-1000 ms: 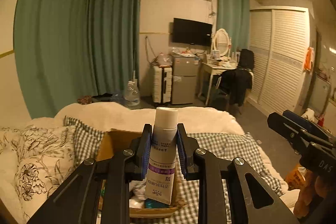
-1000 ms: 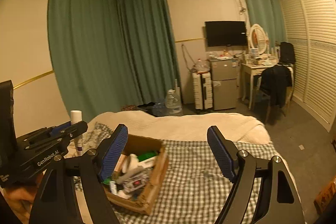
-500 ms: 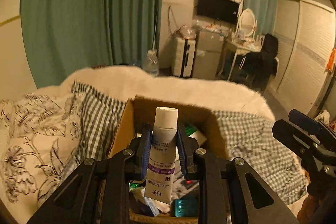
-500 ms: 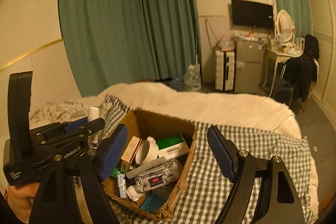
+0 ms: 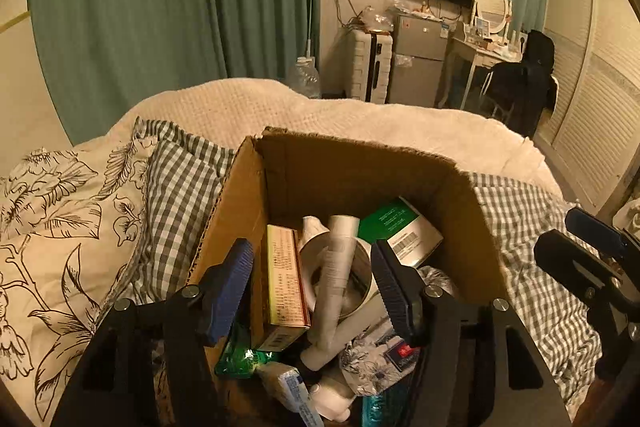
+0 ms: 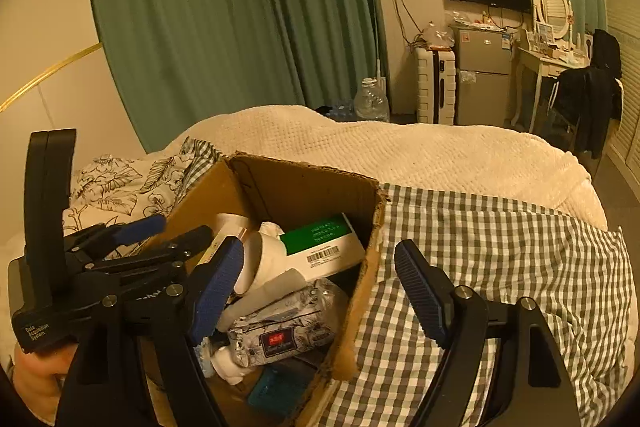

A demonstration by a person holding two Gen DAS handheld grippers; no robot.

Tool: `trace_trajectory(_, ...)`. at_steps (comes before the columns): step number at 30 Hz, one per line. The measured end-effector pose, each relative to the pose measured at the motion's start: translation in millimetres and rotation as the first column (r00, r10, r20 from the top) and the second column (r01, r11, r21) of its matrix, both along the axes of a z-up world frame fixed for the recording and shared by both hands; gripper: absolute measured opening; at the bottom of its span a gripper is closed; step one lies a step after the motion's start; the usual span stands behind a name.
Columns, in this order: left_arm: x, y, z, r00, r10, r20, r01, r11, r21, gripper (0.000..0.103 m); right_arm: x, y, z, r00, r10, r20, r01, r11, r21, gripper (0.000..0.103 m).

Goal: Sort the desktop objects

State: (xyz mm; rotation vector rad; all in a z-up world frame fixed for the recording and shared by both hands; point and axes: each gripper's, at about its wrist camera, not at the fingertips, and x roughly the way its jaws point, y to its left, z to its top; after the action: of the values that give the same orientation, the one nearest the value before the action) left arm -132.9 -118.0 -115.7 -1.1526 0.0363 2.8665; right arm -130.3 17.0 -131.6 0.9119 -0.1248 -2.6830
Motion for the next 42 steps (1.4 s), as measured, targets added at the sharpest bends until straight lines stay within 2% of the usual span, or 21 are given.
trace_trajectory(1, 3, 1, 4, 1.0, -0.001, -0.005, 0.001, 1.0, 0.002, 0.067, 2, 2, 3, 1.0, -0.006, -0.006, 0.006, 1.0, -0.002, 0.078)
trace_trajectory(3, 9, 4, 17, 1.0, 0.002, -0.027, -0.002, 1.0, -0.002, 0.086, 11, 9, 15, 0.999, -0.019, -0.026, 0.019, 1.0, -0.009, 0.078)
trace_trajectory(5, 20, 5, 34, 0.998, 0.02, -0.062, -0.021, 1.0, -0.015, 0.094, 22, 16, 29, 0.998, -0.03, -0.049, 0.029, 1.0, -0.01, 0.078)
trace_trajectory(9, 49, 11, 72, 0.991, 0.02, -0.132, -0.019, 1.0, 0.007, 0.103, 54, 30, 64, 0.993, -0.055, -0.109, 0.054, 0.998, -0.011, 0.078)
trace_trajectory(17, 109, 47, 131, 0.971, -0.036, -0.236, 0.039, 0.999, 0.005, 0.103, 117, 68, 115, 0.97, -0.139, -0.199, 0.143, 0.99, 0.007, 0.09)
trace_trajectory(22, 138, 74, 156, 0.959, -0.061, -0.275, 0.077, 0.996, 0.049, 0.103, 153, 104, 135, 0.948, -0.211, -0.238, 0.223, 0.975, 0.024, 0.102)
trace_trajectory(24, 147, 88, 161, 0.957, -0.072, -0.282, 0.094, 0.993, 0.066, 0.103, 165, 117, 140, 0.937, -0.237, -0.256, 0.255, 0.966, 0.041, 0.103)
trace_trajectory(30, 162, 136, 153, 0.95, -0.13, -0.285, 0.141, 0.99, 0.019, 0.103, 186, 157, 133, 0.922, -0.294, -0.254, 0.321, 0.945, 0.071, 0.103)
trace_trajectory(36, 158, 175, 116, 0.959, -0.171, -0.225, 0.163, 0.985, -0.056, 0.103, 191, 191, 107, 0.926, -0.322, -0.199, 0.339, 0.939, 0.058, 0.103)
trace_trajectory(42, 152, 186, 94, 0.97, -0.173, -0.173, 0.169, 0.985, -0.041, 0.103, 190, 213, 95, 0.924, -0.346, -0.165, 0.356, 0.934, 0.034, 0.103)
